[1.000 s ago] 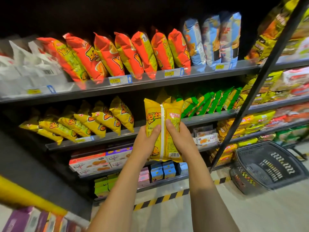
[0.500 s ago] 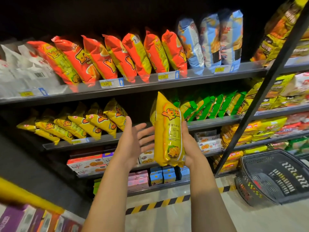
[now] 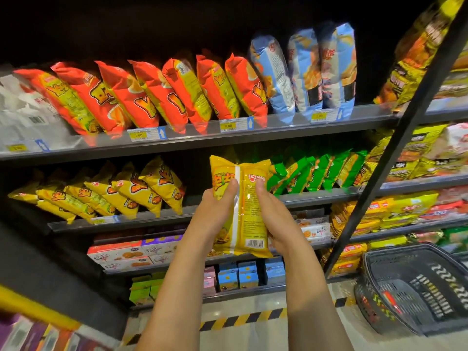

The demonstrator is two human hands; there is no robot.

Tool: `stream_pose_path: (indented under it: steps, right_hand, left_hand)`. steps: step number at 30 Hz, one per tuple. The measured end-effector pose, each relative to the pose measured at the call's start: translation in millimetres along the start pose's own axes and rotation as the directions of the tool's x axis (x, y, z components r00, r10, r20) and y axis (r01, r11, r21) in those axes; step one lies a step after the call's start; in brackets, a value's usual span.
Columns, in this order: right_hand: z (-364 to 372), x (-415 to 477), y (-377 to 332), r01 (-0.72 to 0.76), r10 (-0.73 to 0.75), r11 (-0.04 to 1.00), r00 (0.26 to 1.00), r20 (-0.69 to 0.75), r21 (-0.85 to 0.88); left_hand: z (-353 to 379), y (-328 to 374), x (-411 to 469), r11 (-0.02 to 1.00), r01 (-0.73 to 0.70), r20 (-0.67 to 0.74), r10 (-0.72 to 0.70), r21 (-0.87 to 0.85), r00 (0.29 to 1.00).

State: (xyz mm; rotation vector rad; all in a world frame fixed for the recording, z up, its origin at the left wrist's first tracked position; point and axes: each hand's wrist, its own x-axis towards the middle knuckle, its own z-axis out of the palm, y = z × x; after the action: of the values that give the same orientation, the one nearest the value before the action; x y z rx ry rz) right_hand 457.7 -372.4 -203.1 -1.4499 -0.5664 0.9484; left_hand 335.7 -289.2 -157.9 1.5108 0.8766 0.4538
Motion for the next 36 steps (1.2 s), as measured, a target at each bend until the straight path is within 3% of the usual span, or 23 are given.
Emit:
stream_pose_path:
  steps: [2,5,9,13,16,19,21,28,36]
  right_hand:
    - [-10.9,0.2,-6.0,-0.018,0.016,0.999,0.999,0.037,0.037]
    - [-28.8,1.3,-9.4,-0.022,0.017,0.992,0.999,0.043,0.127]
    - [-35.6,2.2,-14.5,0.008,-0.021,0.960,0.999,0.043,0.279]
    - [-35.4,3.3,-18.1,0.052,-0.077,0.955,0.994,0.075,0.293]
    - [-35.4,1.6,-19.7,0.085,-0.111,0.974,0.987,0.113,0.212]
    - [-35.2,-2.1,-19.0,0.142,-0.142,0.990,0.966,0.216,0.014]
    - [-32.9,-4.7,-19.0,0.171,-0.162,0.985,0.957,0.239,-0.017]
    - [-53.2,2.1,-2.8,0.274,-0.257,0.955,0.955,0.148,-0.110]
    - [-65.0,6.0,5.3,0.352,-0.332,0.919,0.934,0.132,-0.177]
  left_hand:
    - [0.2,-4.9,3.4,0.999,0.038,-0.061,-0.039,-0.014,0.997]
    - [-4.5,-15.3,9.6,0.968,0.136,0.015,-0.136,-0.210,0.991]
    - [-4.3,-23.2,11.7,0.825,0.214,0.151,-0.157,-0.524,0.976]
    - [-3.7,-31.5,16.2,0.733,0.225,0.171,-0.150,-0.642,0.974]
    - [-4.1,-32.4,17.6,0.787,0.189,0.161,-0.116,-0.587,0.980]
    - [-2.4,-27.7,18.3,0.929,0.049,0.030,-0.041,-0.367,0.999]
    - [1.0,-25.2,16.7,0.976,-0.048,-0.028,0.043,-0.212,0.999]
    - [-7.5,-33.7,14.9,0.960,-0.250,0.097,0.262,-0.128,0.960]
    - [-15.2,-42.6,17.2,0.954,-0.293,0.187,0.298,-0.057,0.936]
